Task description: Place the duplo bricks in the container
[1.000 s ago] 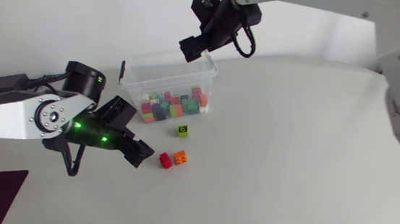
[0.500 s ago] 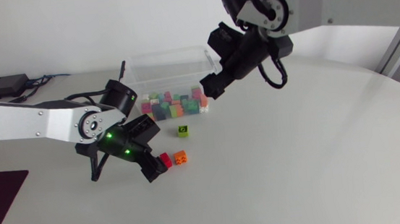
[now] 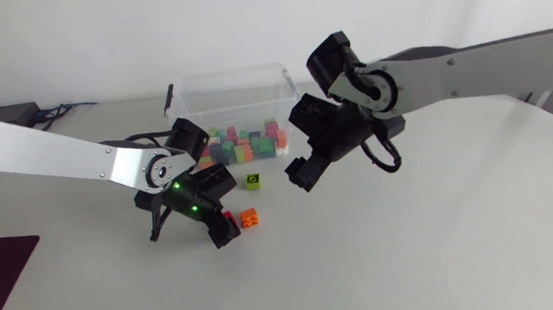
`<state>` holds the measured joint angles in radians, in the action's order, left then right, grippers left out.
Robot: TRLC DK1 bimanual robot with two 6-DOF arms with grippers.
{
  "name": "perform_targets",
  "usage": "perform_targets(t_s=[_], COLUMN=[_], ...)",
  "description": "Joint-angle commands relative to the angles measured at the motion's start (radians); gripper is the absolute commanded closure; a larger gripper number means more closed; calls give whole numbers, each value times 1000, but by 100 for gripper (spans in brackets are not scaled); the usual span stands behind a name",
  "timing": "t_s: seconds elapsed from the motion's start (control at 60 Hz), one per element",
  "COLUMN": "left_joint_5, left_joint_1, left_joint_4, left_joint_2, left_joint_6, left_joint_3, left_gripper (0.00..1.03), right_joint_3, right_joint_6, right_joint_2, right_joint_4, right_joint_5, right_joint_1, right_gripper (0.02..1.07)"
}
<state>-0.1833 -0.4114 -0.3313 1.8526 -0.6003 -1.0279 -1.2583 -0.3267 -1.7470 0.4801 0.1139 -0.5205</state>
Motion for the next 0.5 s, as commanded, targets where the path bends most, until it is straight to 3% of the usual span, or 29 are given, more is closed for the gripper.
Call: perform_targets(t_s=[0.0, 0.117, 0.217, 0.267, 0.283, 0.483], left_joint_5=[-10, -12, -12, -15, -15, -33], left_joint_1=[8, 22, 34, 40, 40, 77], left_joint_4=[2, 2, 2, 2, 2, -11], left_joint_2=[34, 45, 54, 54, 53, 19], left_joint_6=[-32, -33, -33, -33, -33, -49], left_joint_3=[-31, -47, -60, -63, -63, -49], left_gripper=[17, 34, 64, 87, 90, 93], right_joint_3=[40, 50, 53, 51, 50, -7], right_joint_6=[-18, 9, 48, 83, 91, 213], right_joint_2=[-3, -26, -45, -57, -59, -103], right_joint_4=[-24, -41, -60, -69, -71, -35], right_joint_5=[9, 9, 4, 3, 3, -22], right_joint_1=[-23, -50, -85, -108, -115, -210], right_gripper=[6, 6, 7, 7, 7, 7])
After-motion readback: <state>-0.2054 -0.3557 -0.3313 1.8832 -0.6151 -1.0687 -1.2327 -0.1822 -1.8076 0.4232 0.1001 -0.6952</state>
